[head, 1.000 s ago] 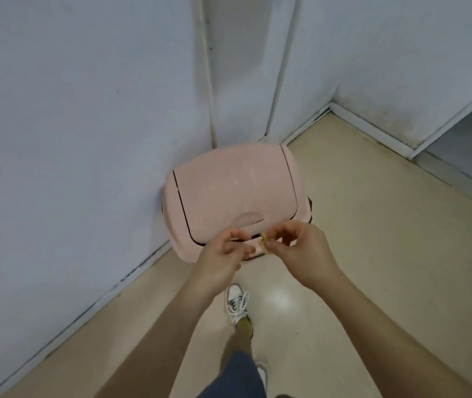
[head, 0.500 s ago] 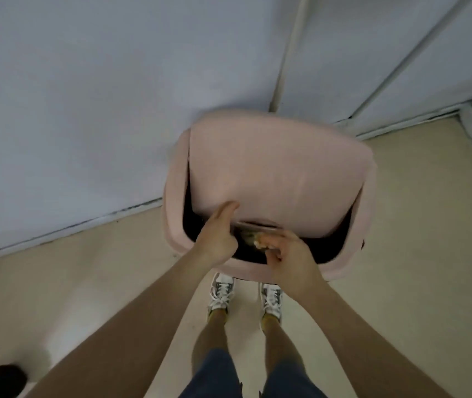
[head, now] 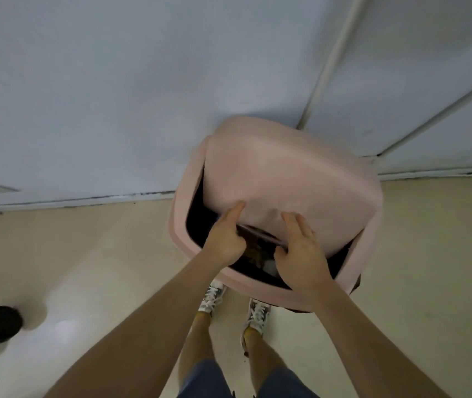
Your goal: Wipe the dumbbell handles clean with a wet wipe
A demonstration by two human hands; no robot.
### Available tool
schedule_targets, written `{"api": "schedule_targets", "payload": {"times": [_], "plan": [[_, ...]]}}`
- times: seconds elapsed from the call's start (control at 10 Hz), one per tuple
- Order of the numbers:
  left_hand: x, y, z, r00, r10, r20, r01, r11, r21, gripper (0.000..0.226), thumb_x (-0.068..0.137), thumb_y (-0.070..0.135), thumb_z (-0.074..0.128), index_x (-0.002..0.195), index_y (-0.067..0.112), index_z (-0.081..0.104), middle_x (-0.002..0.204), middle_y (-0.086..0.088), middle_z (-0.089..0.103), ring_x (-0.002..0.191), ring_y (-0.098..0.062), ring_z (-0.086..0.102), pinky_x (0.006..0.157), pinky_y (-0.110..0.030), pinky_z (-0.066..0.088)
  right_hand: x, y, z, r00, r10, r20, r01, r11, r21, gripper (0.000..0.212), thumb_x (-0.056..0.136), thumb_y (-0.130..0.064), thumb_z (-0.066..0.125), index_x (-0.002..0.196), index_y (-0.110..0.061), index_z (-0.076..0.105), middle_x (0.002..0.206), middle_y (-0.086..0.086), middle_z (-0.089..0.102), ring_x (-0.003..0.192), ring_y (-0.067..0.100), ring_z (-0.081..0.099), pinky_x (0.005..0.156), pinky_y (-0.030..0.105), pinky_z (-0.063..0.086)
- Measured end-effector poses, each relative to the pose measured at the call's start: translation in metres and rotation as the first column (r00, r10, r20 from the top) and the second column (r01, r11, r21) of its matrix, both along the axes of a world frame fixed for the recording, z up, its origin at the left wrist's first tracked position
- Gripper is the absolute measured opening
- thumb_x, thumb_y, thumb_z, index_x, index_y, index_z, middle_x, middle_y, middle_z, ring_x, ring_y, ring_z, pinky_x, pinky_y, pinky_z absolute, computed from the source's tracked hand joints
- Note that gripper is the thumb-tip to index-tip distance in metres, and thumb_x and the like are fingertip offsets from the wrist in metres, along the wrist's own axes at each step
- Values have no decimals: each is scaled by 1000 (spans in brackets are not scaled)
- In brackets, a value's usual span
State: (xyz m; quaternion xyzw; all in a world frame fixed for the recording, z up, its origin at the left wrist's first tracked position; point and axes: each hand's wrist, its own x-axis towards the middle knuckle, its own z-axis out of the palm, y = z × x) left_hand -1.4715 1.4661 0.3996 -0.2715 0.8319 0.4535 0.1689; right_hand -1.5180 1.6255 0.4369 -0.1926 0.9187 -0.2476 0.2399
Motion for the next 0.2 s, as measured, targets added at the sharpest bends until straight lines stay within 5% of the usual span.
{"api": "schedule_targets", "payload": {"times": [0.1,0.2], "plan": [[10,2,24,1000,28,11,-28,999,17,71,84,-2,49,147,24,30,148,-6,38,130,-23,43,103,-22,34,-8,-6,27,996,86,19,-84,995,-59,67,82,-2,54,143,-16,30,145,11,35,130,30,36,105,31,29],[24,8,45,999,54,-2,-54,998,22,72,81,-6,47,146,20,32,152,-6,33,137,-21,34,104,-16,25,-16,-10,50,953,146,267,-140,989,-39,65,87,-9,55,145,-22,29,147,5,38,131,23,40,101,22,30]]}}
